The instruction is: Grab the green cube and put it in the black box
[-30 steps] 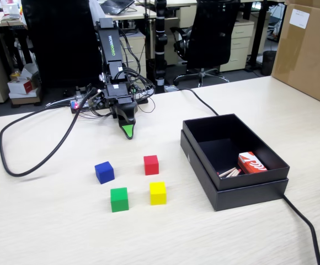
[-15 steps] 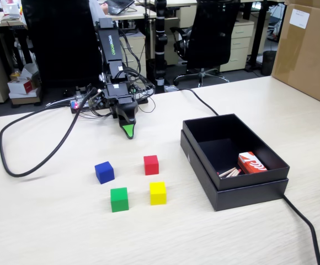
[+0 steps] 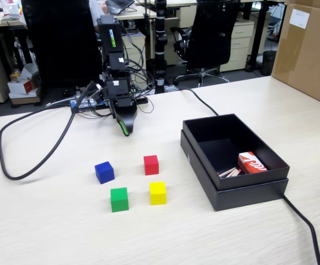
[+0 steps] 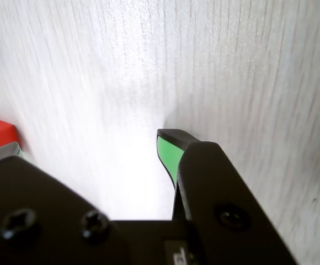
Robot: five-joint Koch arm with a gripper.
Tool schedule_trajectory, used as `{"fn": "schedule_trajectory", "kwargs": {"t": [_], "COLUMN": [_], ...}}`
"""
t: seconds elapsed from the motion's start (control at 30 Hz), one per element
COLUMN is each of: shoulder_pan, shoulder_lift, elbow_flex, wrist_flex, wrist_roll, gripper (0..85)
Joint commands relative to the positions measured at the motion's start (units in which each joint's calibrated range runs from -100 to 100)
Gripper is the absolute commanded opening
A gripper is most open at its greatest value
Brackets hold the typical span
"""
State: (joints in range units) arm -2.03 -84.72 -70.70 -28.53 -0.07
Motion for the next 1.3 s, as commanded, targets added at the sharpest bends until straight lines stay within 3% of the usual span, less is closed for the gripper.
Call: {"fn": "schedule_trajectory", "kwargs": {"t": [0.0, 0.7, 1.27], "shoulder_pan": [-0.6, -2.3, -4.5], "shoulder_lift": [5.4, 52.4, 95.7], "elbow_flex": [7.7, 76.6, 113.9], "wrist_flex": [-1.7, -36.7, -35.3], "wrist_roll": [0.9, 0.9, 0.8], "gripper": [48.8, 47.1, 47.2]}}
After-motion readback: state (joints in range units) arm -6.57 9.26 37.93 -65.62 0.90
